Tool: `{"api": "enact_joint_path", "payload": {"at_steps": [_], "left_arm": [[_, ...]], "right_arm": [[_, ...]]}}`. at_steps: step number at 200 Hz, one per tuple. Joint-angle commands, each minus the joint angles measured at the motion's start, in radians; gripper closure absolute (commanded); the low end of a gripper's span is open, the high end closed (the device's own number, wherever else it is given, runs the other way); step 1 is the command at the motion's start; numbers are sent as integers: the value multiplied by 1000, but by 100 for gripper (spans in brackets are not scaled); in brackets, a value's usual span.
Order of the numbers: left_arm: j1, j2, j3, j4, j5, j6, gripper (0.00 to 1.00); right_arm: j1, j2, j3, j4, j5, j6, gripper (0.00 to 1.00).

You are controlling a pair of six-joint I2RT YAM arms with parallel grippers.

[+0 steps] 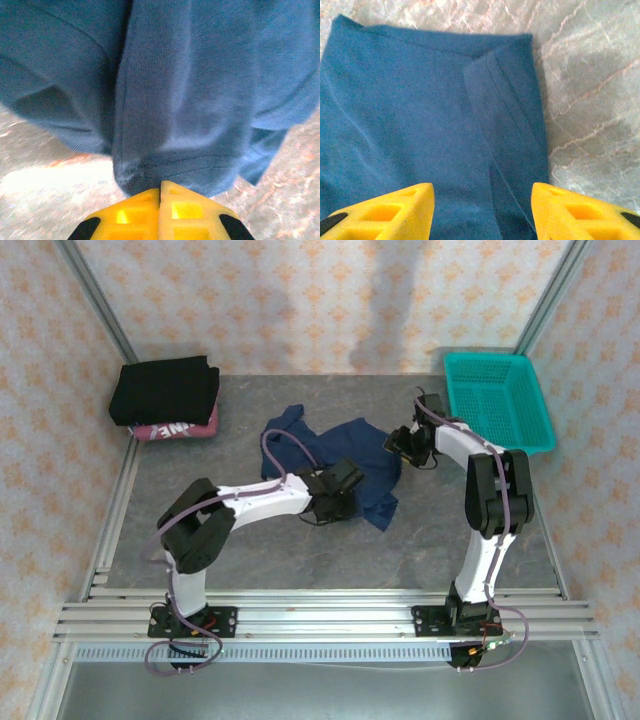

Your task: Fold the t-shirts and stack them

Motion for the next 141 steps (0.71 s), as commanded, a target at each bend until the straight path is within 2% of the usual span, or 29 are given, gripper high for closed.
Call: {"api": "enact_joint_path", "payload": {"at_steps": [1,78,94,105,115,127,133,141], "left_arm": [[-2,-129,-28,-60,-75,16,100],[4,-363,-30,-153,-149,50,100],[9,-371,-49,-138,-131,55,100],[3,-354,-67,-111,-103,54,100],[-13,-334,-94,-61,-86,49,87],[-27,-298,-119,-6,-70,38,61],[-34,-275,-122,5,-67,36,49],[-40,-247,-117,14,-71,36,43]], "right_arm": [[-1,43,64,-29,50,-5,47],[57,212,285,-179,241,-48,53],[62,236,318,-217,288,-41,62],[61,247,328,-228,316,-33,72],[62,252,329,-231,323,-34,85],[62,244,326,-236,334,-31,100],[61,224,309,-223,343,-25,100],[61,180,261,-179,350,-14,100]]}}
